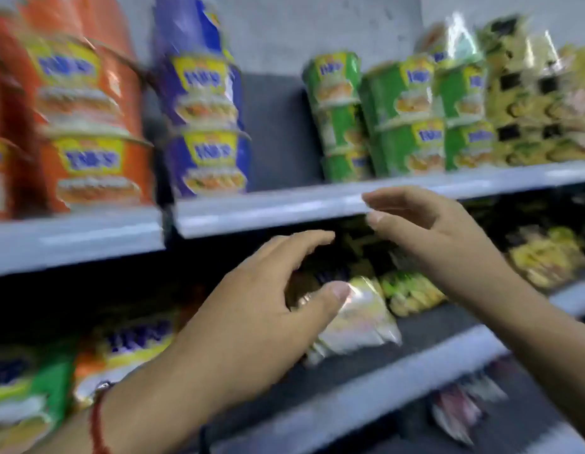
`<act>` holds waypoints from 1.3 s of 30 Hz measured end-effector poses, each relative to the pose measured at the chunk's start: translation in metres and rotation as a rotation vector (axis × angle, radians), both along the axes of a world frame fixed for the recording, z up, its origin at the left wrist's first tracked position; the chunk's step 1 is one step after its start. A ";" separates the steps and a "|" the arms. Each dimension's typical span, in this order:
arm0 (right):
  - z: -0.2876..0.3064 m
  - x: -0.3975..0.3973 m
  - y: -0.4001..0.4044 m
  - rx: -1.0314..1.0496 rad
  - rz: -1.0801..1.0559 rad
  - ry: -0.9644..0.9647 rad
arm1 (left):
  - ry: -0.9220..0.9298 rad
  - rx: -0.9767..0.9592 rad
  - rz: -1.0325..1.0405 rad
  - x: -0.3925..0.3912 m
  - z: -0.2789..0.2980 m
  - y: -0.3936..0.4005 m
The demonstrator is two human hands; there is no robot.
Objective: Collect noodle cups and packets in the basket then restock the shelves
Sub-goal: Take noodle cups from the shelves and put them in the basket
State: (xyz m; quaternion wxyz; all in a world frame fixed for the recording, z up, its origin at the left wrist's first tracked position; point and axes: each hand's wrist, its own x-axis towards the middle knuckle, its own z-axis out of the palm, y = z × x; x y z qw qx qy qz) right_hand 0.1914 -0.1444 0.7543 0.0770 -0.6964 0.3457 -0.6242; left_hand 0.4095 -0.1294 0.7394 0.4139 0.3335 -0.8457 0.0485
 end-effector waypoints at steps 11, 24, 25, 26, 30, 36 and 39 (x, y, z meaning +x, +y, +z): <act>-0.329 -0.159 0.032 0.814 -0.252 -0.023 | -0.144 1.002 -0.078 -0.163 -0.343 -0.018; -0.785 -0.317 0.147 1.875 -0.370 -0.184 | -0.235 1.821 0.248 -0.331 -0.804 0.052; -0.813 -0.319 0.152 1.924 -0.377 -0.214 | -0.295 1.782 0.279 -0.338 -0.834 0.053; -0.839 -0.319 0.153 1.956 -0.383 -0.244 | -0.376 1.711 0.292 -0.345 -0.862 0.054; -0.917 -0.315 0.142 2.030 -0.336 -0.416 | -0.604 1.416 0.219 -0.369 -0.945 0.041; -0.969 -0.303 0.118 2.071 -0.249 -0.684 | -0.774 1.155 0.126 -0.377 -1.017 0.026; -0.970 -0.302 0.121 2.069 -0.227 -0.799 | -0.696 1.124 0.104 -0.373 -1.010 0.025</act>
